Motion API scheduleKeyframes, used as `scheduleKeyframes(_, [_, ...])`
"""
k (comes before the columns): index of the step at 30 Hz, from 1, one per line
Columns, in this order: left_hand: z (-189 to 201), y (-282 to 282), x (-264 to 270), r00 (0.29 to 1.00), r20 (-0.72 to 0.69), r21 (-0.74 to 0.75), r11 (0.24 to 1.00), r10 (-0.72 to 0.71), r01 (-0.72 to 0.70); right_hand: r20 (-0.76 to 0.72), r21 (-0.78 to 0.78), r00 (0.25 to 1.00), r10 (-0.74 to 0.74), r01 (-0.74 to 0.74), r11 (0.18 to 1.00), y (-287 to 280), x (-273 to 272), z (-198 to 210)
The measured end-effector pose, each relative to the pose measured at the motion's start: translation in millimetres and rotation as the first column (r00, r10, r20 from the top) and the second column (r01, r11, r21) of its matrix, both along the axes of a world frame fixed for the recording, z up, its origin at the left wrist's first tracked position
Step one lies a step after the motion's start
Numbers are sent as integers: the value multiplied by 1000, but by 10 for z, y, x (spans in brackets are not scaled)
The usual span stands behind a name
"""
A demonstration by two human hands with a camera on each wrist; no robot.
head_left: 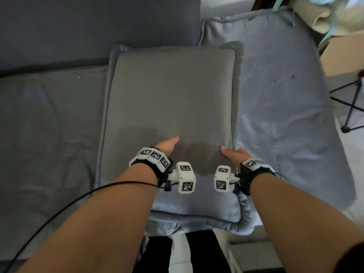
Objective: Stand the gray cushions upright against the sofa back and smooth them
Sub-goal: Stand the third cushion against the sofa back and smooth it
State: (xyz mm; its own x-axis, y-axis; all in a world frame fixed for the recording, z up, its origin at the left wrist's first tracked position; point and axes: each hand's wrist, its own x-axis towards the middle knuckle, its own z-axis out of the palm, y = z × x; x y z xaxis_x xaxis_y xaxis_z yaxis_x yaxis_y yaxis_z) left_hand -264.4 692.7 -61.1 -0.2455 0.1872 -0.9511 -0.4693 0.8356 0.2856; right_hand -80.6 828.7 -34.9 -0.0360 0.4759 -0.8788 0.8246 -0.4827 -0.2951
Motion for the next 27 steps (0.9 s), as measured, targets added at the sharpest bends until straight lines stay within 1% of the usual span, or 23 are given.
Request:
scheduleKeyframes(2, [-155, -62, 20, 1000, 5, 9, 1000, -4, 3, 72, 13, 997, -17, 16, 1000, -59, 41, -164])
scheduleKeyframes(5, [-86, -54, 76, 1000, 5, 13, 1000, -26, 26, 193, 58, 976, -100, 91, 994, -161, -3, -236])
scheduleKeyframes(6, [-78, -37, 76, 999, -8, 13, 999, -36, 36, 204, 76, 971, -122, 108, 991, -176, -38, -228])
scheduleKeyframes(9, [-102, -10, 87, 999, 3, 16, 999, -48, 48, 187, 73, 975, -118, 106, 992, -201, -90, -235])
scheduleKeyframes(11, [-200, -34, 64, 1000, -9, 42, 999, -17, 18, 139, 57, 981, -132, 125, 990, -234, -93, -226])
scheduleKeyframes(12, [-372, -61, 21, 1000, -6, 56, 998, -15, 15, 101, 50, 986, -136, 131, 990, -263, -99, -201])
scheduleKeyframes(14, [-679, -139, -91, 998, 44, 31, 998, -50, 48, 50, 56, 991, -122, 119, 991, -299, -119, -134])
scheduleKeyframes(17, [-998, -243, -269, 997, 36, 13, 998, -68, 68, 22, 96, 997, -73, 70, 993, -323, -203, 50])
scheduleKeyframes(18, [-861, -259, -278, 996, 32, 22, 996, -85, 84, 12, 106, 998, -60, 58, 993, -324, -240, 128])
scheduleKeyframes(20, [-456, -246, -277, 996, 7, 41, 995, -92, 91, -11, 129, 999, -35, 36, 991, -330, -327, 320])
scheduleKeyframes(22, [205, -192, -263, 992, -64, 58, 992, -107, 111, -33, 175, 999, -11, 16, 984, -332, -422, 551])
scheduleKeyframes(23, [595, -167, -239, 988, -110, 79, 990, -109, 118, -58, 201, 998, -11, 23, 979, -341, -476, 665])
scheduleKeyframes(24, [832, -145, -261, 982, -153, 86, 988, -110, 124, -87, 229, 996, -8, 28, 973, -347, -538, 777])
scheduleKeyframes(25, [986, -146, -292, 974, -197, 91, 987, -110, 130, -116, 253, 993, 7, 22, 967, -356, -600, 884])
scheduleKeyframes(27, [1205, -146, -399, 969, -226, 104, 986, -101, 127, -155, 296, 985, 78, -29, 955, -372, -740, 1142])
